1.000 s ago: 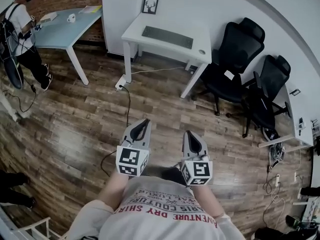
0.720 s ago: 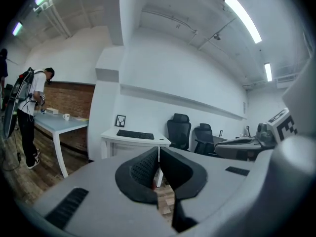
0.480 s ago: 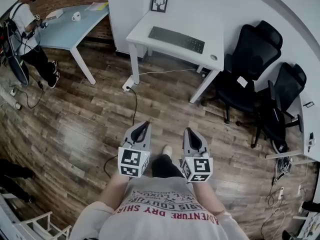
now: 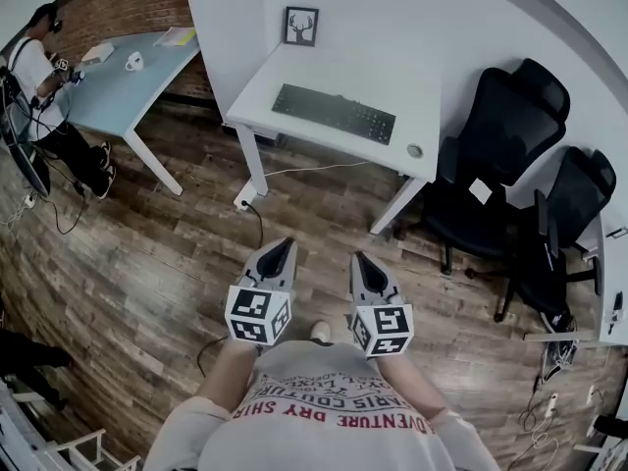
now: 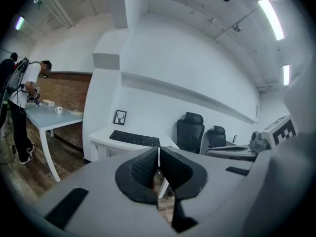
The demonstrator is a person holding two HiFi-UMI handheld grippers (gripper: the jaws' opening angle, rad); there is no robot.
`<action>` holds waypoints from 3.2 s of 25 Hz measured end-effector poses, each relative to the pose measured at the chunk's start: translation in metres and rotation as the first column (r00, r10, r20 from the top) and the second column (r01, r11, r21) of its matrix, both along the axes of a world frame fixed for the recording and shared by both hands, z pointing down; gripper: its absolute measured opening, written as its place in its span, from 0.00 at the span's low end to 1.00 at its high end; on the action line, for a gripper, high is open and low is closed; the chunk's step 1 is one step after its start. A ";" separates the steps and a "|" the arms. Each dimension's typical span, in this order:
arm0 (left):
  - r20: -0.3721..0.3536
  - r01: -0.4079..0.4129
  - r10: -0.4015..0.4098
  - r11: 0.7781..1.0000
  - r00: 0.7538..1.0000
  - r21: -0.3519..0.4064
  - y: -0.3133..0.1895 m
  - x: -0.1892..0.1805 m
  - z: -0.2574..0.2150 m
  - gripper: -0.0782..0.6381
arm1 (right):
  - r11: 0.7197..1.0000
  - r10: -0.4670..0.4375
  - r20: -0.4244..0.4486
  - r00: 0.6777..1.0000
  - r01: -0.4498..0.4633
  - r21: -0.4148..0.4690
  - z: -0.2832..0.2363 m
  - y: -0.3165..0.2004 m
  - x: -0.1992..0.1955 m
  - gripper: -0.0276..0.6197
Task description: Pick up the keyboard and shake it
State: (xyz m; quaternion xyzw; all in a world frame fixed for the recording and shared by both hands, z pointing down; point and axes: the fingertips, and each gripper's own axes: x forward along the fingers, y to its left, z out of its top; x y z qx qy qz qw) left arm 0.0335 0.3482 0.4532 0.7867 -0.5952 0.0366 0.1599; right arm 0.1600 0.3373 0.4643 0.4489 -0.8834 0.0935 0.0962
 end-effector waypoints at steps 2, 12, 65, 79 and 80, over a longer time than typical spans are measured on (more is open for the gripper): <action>0.002 0.008 -0.008 1.000 1.000 -0.010 -0.028 0.008 0.002 0.15 | 1.000 -0.005 -0.013 1.000 0.005 0.015 0.000 -0.029 0.005 0.08; 0.025 0.019 -0.018 0.999 1.000 -0.047 -0.118 0.011 0.019 0.15 | 0.996 0.087 -0.004 0.996 -0.087 0.009 0.008 -0.138 0.044 0.08; -0.042 -0.213 0.218 0.861 0.975 -0.463 -0.580 -0.201 0.207 0.57 | 0.811 0.325 -0.012 0.946 -0.285 -0.511 0.197 -0.556 0.057 0.51; -0.129 -0.337 0.325 0.744 0.937 -0.577 -0.594 -0.192 0.246 0.58 | 0.770 0.192 0.079 0.978 -0.100 -0.630 0.226 -0.569 0.050 0.51; -0.124 -0.344 0.338 0.740 0.933 -0.578 -0.595 -0.190 0.246 0.58 | 0.770 0.181 0.077 0.981 -0.092 -0.632 0.228 -0.570 0.050 0.51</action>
